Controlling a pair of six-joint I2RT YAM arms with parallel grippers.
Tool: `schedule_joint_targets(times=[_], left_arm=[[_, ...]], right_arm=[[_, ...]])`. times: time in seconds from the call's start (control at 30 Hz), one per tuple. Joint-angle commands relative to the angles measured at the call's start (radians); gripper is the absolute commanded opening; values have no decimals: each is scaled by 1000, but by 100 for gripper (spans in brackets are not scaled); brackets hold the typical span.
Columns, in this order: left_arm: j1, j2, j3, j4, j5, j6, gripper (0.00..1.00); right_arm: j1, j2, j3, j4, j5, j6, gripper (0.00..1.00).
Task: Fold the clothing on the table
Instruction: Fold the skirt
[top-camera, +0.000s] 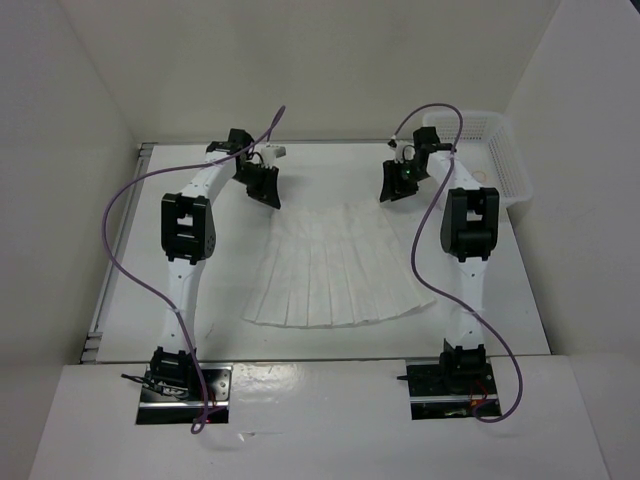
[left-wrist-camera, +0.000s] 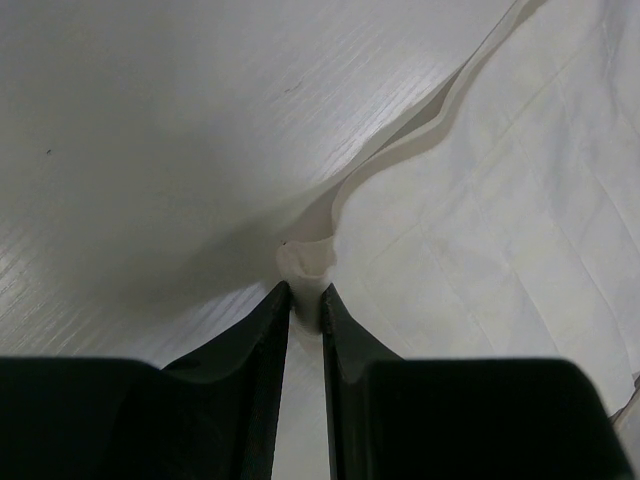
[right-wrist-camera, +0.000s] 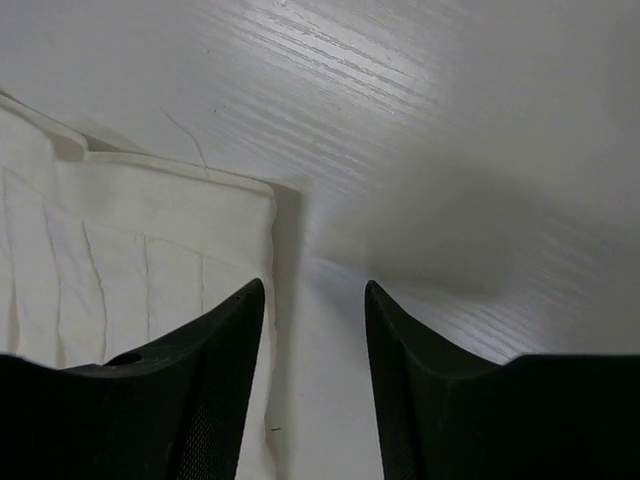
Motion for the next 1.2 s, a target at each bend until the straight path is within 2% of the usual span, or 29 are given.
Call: schedule_joint_targets(times=[0.0, 0.3, 0.67, 0.8, 0.87, 0.9, 1.03, 1.1, 1.17], left_arm=[[-4, 27, 35, -21, 4, 32, 25], [-14, 38, 46, -30, -5, 41, 25], [-23, 59, 91, -57, -14, 41, 25], [-23, 82, 141, -91, -14, 50, 25], [-23, 107, 164, -111, -14, 50, 25], [-23, 107, 180, -122, -14, 50, 25], [-23, 167, 306, -191, -5, 70, 25], [-23, 167, 306, -191, 4, 79, 24], [-32, 167, 306, -191, 4, 79, 16]], right_arm=[[3, 26, 66, -42, -43, -14, 50], [22, 115, 188, -102, -83, -32, 47], [31, 168, 237, -141, -126, -41, 47], [40, 168, 237, -142, -126, -50, 40], [40, 168, 237, -142, -126, -50, 31], [40, 178, 237, -142, -126, -50, 24], [40, 178, 237, -142, -126, -50, 5], [40, 178, 237, -142, -116, -50, 0], [40, 178, 237, -142, -116, -50, 0]])
